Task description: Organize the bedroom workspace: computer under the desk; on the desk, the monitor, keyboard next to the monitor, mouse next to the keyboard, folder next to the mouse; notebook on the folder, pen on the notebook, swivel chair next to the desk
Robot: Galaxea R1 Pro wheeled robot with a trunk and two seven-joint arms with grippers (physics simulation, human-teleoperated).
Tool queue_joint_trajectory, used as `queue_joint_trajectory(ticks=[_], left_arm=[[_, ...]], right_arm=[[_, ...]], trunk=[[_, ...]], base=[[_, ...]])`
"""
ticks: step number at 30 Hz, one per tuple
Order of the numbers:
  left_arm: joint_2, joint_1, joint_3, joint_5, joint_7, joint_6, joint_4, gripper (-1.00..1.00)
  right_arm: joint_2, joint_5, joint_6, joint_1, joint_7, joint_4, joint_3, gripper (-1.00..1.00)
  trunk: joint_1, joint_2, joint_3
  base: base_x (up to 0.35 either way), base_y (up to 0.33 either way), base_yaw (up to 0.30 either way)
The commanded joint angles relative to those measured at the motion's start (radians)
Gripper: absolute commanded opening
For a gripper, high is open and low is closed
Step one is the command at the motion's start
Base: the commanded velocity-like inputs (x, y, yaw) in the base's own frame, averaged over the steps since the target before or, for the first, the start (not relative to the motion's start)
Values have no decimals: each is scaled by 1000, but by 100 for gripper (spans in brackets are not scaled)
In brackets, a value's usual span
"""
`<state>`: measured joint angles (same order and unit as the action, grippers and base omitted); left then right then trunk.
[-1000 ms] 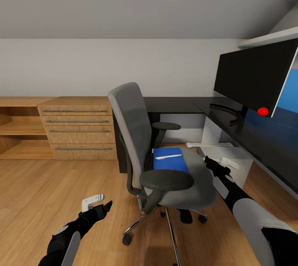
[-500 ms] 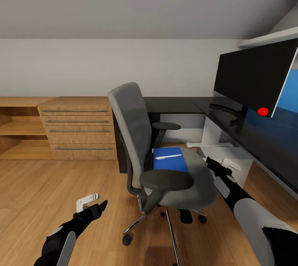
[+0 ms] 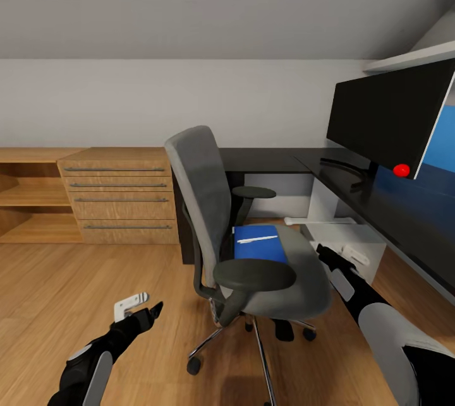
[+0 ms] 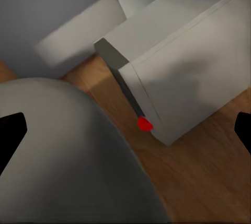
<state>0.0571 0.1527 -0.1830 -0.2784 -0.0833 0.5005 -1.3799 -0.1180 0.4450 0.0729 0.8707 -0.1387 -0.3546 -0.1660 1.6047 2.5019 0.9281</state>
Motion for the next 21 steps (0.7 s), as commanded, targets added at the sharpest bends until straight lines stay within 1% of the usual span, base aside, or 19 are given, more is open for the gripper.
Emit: queue_joint_trajectory(ticks=[1, 3, 4, 5, 6, 7, 14, 15, 21], left_arm=[[1, 1, -4, -9, -18, 8, -1, 100], [1, 1, -4, -22, -47, 9, -2, 100], [0, 1, -4, -33, -81, 9, -5, 100], [0, 1, -4, -37, -98, 9, -7, 100], [1, -7, -3, -48, -169, 9, -45, 100], [1, -19, -1, -50, -188, 8, -69, 100], [1, -68, 8, -52, -248, 6, -149, 100], [1, -78, 12, -52, -277, 5, -165, 100], [-1, -96, 17, -51, -369, 5, -188, 100]], right_arm=[[0, 11, -2, 1, -1, 0, 0, 100], [0, 11, -12, 1, -1, 0, -3, 100], [0, 11, -20, 1, -1, 1, -4, 100], [0, 11, -23, 1, -1, 1, -5, 100], [0, 11, -33, 1, 0, 1, -11, 100], [0, 11, -34, 1, 0, 1, -14, 100], [0, 11, -37, 1, 1, 1, -20, 100], [0, 11, -37, 1, 1, 1, -20, 100], [0, 11, -38, 1, 0, 2, -21, 100]], trunk=[[0, 0, 1], [0, 0, 1], [0, 0, 1], [0, 0, 1], [0, 0, 1], [0, 0, 1], [0, 0, 1], [0, 0, 1], [0, 0, 1]], base=[[0, 0, 0], [0, 0, 0], [0, 0, 0], [0, 0, 0], [0, 0, 0], [0, 0, 0], [0, 0, 0], [0, 0, 0], [0, 0, 0]])
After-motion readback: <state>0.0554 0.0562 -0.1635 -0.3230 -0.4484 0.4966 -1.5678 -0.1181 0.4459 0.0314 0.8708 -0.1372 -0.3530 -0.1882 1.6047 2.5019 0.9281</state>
